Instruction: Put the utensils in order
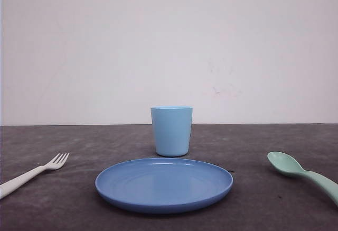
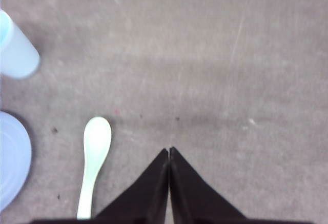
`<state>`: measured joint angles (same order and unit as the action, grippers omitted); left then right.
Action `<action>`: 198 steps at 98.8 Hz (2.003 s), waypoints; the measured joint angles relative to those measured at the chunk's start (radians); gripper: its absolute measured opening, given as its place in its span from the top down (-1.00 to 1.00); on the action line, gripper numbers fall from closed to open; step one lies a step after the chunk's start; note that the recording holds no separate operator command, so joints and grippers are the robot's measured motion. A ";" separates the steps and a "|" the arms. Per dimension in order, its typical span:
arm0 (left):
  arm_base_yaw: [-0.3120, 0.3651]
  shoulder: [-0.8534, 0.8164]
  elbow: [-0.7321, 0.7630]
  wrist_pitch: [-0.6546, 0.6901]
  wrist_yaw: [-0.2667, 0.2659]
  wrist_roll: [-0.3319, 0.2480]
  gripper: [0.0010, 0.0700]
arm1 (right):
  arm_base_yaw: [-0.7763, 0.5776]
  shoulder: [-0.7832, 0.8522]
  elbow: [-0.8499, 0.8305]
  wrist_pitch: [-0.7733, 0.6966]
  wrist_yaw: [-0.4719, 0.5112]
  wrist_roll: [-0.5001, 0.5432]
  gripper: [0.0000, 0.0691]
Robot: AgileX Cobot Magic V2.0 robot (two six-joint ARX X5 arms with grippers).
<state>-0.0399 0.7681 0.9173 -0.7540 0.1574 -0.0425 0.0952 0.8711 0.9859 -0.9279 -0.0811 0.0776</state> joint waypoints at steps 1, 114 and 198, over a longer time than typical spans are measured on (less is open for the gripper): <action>0.000 0.002 0.000 0.000 -0.002 0.000 0.99 | 0.000 0.002 0.000 0.000 0.000 0.000 1.00; -0.076 0.011 -0.056 -0.064 0.072 -0.052 -0.44 | 0.000 0.006 0.000 -0.071 0.002 -0.003 -0.97; -0.449 0.377 -0.260 0.314 -0.194 -0.230 -0.44 | 0.000 0.006 0.000 -0.071 0.002 -0.003 -0.97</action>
<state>-0.4885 1.1446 0.6575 -0.4404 -0.0368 -0.2726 0.0952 0.8776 0.9859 -0.9993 -0.0788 0.0746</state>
